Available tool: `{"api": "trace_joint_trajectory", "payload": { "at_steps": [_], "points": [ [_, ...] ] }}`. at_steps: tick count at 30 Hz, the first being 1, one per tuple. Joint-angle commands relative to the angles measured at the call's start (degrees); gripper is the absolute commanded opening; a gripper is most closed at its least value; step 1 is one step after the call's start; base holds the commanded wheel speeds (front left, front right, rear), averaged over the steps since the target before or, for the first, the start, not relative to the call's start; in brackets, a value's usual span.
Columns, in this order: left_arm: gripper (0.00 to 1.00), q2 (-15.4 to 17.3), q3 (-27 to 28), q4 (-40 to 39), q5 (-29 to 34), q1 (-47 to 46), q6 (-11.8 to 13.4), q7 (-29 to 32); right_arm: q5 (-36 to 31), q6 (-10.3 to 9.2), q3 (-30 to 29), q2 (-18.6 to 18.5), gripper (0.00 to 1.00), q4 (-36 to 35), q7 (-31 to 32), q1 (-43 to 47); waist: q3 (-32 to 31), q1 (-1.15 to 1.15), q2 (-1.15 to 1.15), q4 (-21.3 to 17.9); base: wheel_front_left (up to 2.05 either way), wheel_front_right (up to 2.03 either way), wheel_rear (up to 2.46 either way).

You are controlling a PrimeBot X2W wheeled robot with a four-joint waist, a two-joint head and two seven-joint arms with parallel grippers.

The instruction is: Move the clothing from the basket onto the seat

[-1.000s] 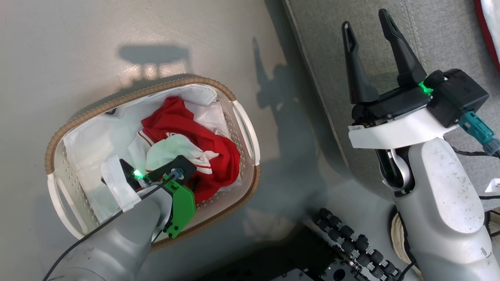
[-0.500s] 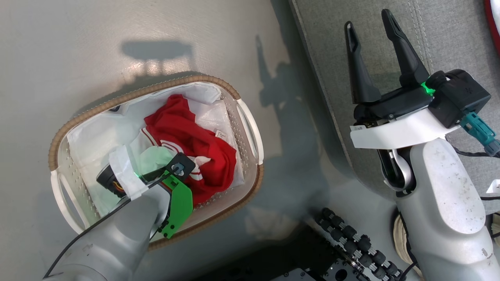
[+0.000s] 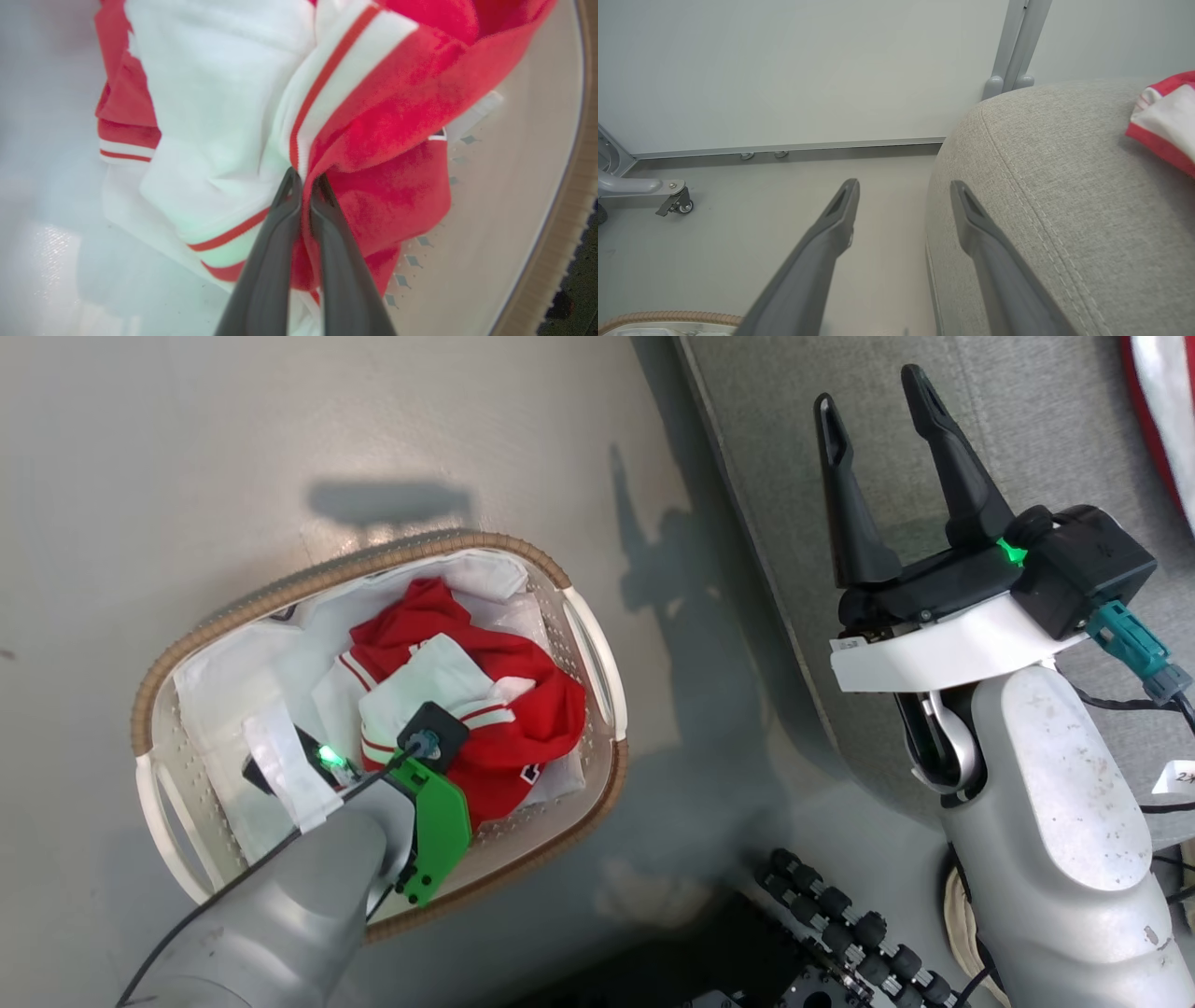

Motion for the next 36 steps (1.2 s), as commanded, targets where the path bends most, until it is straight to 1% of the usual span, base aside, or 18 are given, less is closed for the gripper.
{"api": "trace_joint_trajectory", "payload": {
  "at_steps": [1,9,15,18,22,24,26,33,36],
  "points": [
    [0.00,0.0,0.0,-0.1,-0.6,1.3,-0.2,-1.3,0.0,-0.06,0.0,-0.1,1.00,0.6,-0.3,0.6,-2.9,0.00,0.00,0.4,0.00,0.00,0.00],
    [0.00,-1.8,0.1,-0.6,-4.6,4.1,-0.2,-6.8,-1.2,-0.06,0.0,-0.1,1.00,3.7,-0.3,3.0,-11.0,0.00,0.00,2.4,0.00,0.00,0.00],
    [0.00,-2.5,2.4,-2.5,-9.7,7.3,-0.2,-9.3,-1.4,-0.06,-0.5,-0.2,1.00,5.8,-0.3,5.3,-17.6,0.00,0.00,4.4,0.00,0.00,0.00],
    [0.00,-2.6,3.5,-3.9,-10.7,8.5,-0.2,-9.7,-1.8,-0.06,-0.6,-0.2,1.00,6.7,-0.3,6.4,-20.2,0.00,0.00,5.4,0.00,0.00,0.00],
    [0.00,-1.3,8.6,-9.1,-9.1,9.9,-0.2,-9.7,-2.1,-0.06,-1.1,-0.2,1.00,7.7,-0.3,8.3,-23.9,0.00,0.00,7.3,0.00,0.00,0.00],
    [0.00,-1.3,10.7,-11.6,-8.3,11.4,-0.2,-9.7,-2.8,-0.06,-1.2,-0.1,1.00,8.0,-0.3,9.0,-25.3,0.00,0.00,8.2,0.00,0.00,0.00],
    [0.00,-0.9,14.3,-14.3,-6.7,12.8,-0.2,-9.7,-3.1,-0.06,-1.3,-0.2,1.00,8.6,-0.3,10.2,-27.2,0.00,0.00,9.1,0.00,0.00,0.00],
    [0.00,-0.9,26.6,-22.8,0.6,20.3,-0.1,-9.7,-3.1,-0.06,-1.3,-0.2,1.00,10.2,-0.3,13.7,-33.1,0.00,0.00,11.7,0.00,0.00,0.00],
    [0.00,-1.4,30.7,-25.9,3.8,23.1,-0.1,-9.7,-2.9,-0.06,-1.2,-0.2,1.00,10.7,-0.3,14.9,-35.2,0.00,0.00,12.5,0.00,0.00,0.00]
  ]
}}
